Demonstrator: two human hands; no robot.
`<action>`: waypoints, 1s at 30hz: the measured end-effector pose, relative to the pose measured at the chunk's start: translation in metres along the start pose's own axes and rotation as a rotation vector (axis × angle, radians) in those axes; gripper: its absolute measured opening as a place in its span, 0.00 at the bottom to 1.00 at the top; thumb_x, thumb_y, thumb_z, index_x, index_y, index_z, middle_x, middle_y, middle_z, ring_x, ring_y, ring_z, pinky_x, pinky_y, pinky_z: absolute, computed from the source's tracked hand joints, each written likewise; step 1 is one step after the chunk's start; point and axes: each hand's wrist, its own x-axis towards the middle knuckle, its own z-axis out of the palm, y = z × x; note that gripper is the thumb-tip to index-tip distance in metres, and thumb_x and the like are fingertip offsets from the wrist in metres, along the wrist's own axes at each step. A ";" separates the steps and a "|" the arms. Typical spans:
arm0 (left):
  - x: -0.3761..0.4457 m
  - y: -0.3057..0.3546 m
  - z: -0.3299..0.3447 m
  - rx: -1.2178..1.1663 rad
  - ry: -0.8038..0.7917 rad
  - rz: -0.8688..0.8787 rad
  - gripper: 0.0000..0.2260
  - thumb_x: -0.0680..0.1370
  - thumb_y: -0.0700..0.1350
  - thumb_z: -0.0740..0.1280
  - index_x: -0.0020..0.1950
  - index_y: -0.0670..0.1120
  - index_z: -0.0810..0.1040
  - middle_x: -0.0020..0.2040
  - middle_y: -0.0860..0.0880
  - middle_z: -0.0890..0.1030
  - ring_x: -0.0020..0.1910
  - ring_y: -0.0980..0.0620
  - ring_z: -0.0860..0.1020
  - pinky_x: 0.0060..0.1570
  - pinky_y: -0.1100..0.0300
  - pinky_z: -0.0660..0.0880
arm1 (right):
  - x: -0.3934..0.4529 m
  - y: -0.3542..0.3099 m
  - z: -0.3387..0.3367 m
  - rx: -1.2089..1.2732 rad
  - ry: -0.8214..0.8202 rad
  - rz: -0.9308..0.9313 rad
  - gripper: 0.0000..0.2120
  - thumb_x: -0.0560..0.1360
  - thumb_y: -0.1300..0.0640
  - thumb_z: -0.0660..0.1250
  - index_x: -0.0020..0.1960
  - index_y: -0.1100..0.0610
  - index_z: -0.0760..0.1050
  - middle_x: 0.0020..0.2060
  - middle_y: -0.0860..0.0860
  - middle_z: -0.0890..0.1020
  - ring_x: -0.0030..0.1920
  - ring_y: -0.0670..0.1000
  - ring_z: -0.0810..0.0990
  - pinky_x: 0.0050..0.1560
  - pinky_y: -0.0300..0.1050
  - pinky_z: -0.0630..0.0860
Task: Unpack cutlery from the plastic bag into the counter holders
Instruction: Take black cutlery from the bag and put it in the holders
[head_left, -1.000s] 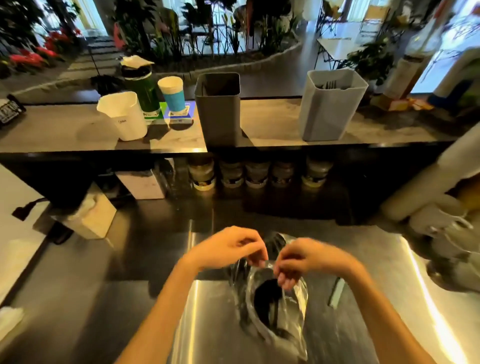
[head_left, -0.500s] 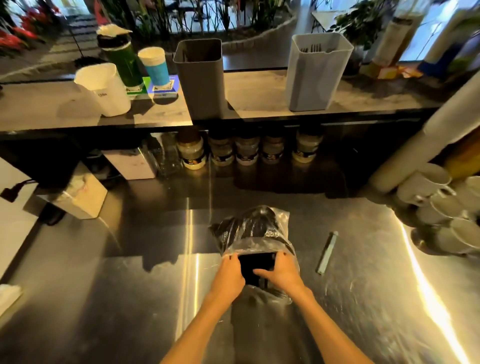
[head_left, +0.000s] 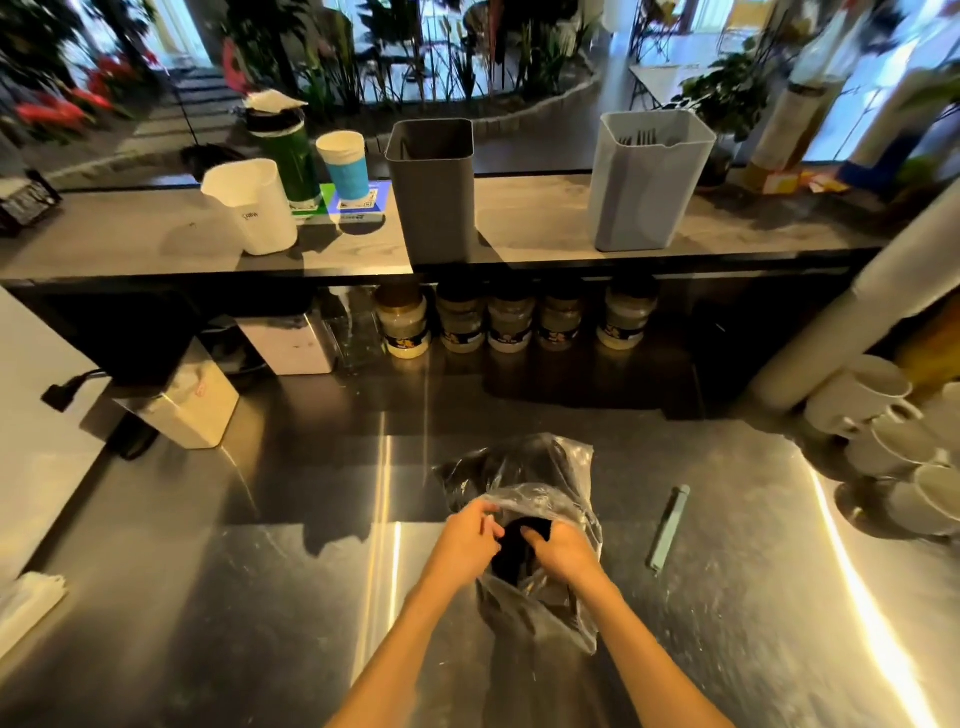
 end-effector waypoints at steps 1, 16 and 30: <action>0.000 0.002 -0.001 -0.009 0.003 0.009 0.12 0.84 0.38 0.56 0.61 0.49 0.75 0.48 0.46 0.83 0.42 0.53 0.81 0.53 0.52 0.81 | 0.002 0.003 0.000 -0.013 0.003 0.012 0.15 0.83 0.49 0.61 0.60 0.57 0.81 0.53 0.55 0.85 0.55 0.56 0.83 0.54 0.47 0.77; 0.007 0.016 -0.012 -0.132 0.053 0.110 0.13 0.85 0.43 0.57 0.67 0.46 0.75 0.59 0.48 0.81 0.58 0.52 0.80 0.62 0.51 0.77 | -0.064 0.013 -0.064 -0.221 -0.134 0.117 0.15 0.85 0.51 0.58 0.59 0.60 0.78 0.48 0.54 0.80 0.46 0.50 0.78 0.40 0.41 0.70; 0.012 0.017 -0.036 -0.640 -0.024 -0.072 0.27 0.83 0.60 0.55 0.60 0.39 0.79 0.51 0.40 0.85 0.50 0.44 0.84 0.53 0.54 0.81 | -0.137 -0.021 -0.116 0.297 -0.155 -0.029 0.15 0.84 0.51 0.59 0.55 0.60 0.80 0.35 0.48 0.74 0.32 0.42 0.69 0.35 0.37 0.64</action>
